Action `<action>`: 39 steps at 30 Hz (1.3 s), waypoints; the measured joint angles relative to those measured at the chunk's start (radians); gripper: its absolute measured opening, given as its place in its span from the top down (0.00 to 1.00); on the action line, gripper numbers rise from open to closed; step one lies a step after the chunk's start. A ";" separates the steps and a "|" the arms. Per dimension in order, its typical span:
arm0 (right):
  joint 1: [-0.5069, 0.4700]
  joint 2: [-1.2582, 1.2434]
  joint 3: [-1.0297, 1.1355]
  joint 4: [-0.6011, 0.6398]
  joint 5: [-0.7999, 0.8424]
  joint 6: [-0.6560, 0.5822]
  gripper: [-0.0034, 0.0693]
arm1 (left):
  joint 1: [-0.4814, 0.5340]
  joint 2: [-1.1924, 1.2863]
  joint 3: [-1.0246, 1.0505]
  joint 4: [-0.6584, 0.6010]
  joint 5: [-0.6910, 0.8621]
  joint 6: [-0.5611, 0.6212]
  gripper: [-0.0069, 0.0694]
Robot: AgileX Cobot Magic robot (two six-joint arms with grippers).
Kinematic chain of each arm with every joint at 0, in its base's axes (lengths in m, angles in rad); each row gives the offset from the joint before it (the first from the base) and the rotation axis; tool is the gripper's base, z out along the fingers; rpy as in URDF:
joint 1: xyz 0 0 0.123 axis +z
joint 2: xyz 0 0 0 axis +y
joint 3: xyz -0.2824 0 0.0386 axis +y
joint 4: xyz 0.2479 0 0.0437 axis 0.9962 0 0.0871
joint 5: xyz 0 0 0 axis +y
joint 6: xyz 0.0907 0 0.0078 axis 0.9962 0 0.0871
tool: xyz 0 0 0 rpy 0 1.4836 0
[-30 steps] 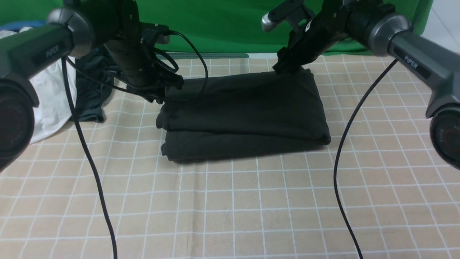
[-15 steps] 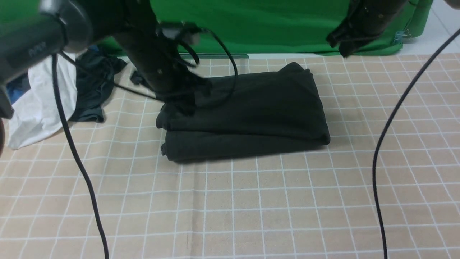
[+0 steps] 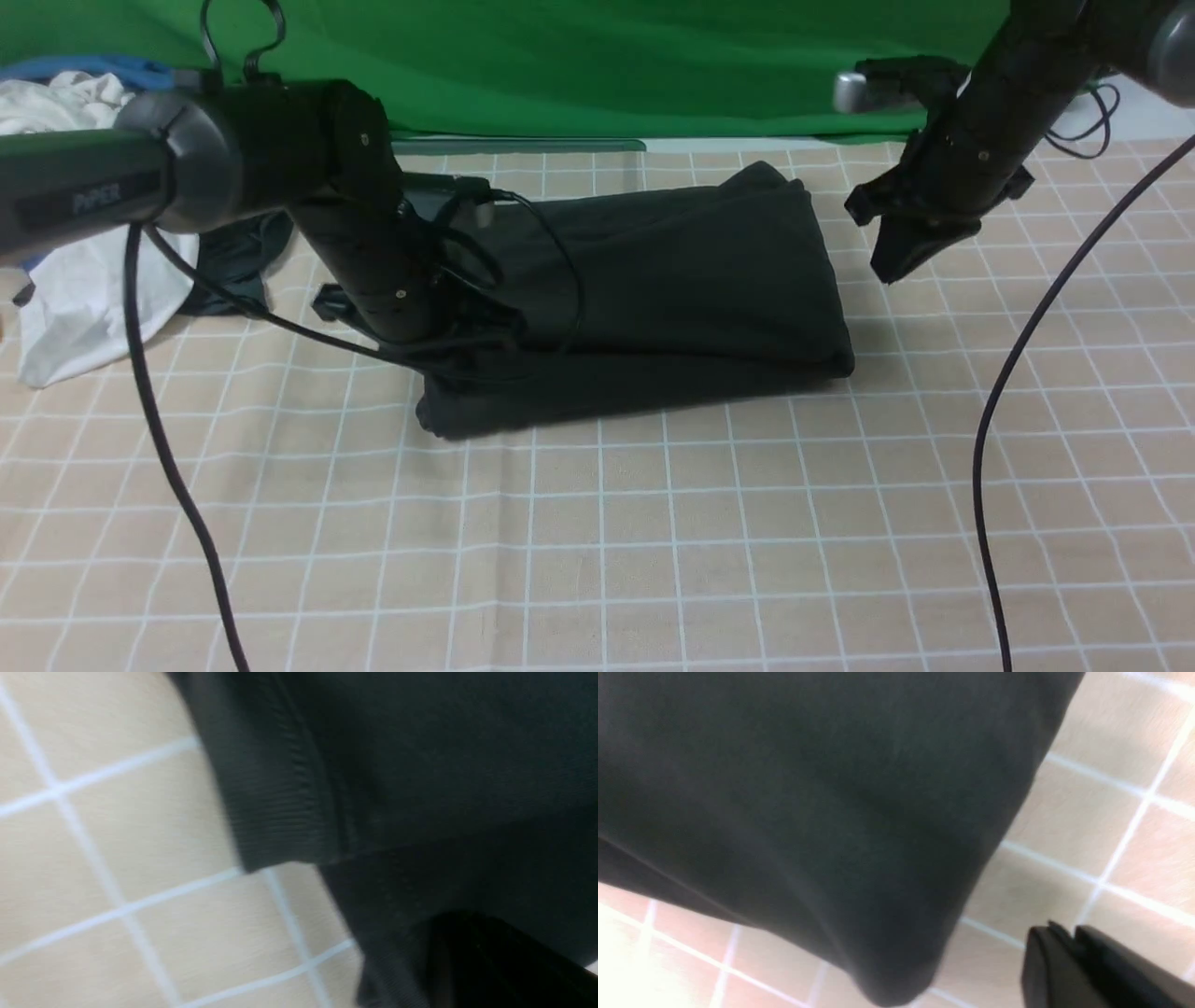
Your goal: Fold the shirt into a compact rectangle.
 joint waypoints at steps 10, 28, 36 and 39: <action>0.009 0.004 0.099 0.059 0.001 0.021 0.04 | 0.002 -0.226 0.002 0.083 0.043 -0.034 0.89; 0.057 0.045 0.110 0.077 -0.030 -0.006 0.79 | 0.002 -0.689 0.191 0.025 0.079 -0.034 0.89; 0.056 -0.151 0.330 0.019 -0.014 0.041 0.79 | 0.002 -0.785 0.191 0.037 0.092 -0.034 0.89; 0.056 -0.167 0.374 -0.025 -0.010 0.055 0.79 | 0.002 -0.791 0.191 0.036 0.107 -0.035 0.89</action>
